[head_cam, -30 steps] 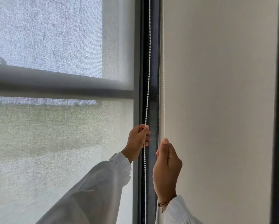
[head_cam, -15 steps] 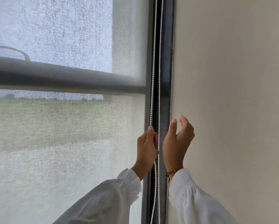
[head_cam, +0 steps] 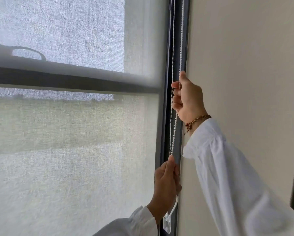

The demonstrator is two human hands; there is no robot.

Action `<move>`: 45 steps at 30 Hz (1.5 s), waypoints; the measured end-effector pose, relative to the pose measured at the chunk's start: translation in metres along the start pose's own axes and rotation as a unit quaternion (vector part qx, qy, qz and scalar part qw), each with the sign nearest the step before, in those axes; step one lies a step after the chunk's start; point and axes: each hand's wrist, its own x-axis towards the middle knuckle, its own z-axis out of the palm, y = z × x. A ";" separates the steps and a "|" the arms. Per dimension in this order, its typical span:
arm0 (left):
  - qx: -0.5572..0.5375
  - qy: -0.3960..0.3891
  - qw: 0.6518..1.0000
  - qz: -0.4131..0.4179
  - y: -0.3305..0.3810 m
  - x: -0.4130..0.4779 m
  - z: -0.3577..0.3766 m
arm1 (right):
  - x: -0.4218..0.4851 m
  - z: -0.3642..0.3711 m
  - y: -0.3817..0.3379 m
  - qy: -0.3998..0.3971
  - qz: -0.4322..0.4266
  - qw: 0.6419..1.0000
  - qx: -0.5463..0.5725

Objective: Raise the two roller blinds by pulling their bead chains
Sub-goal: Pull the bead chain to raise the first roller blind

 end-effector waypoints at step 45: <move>0.315 0.031 0.941 0.119 -0.004 -0.058 -0.029 | -0.024 -0.007 -0.020 -0.076 0.003 0.995 0.069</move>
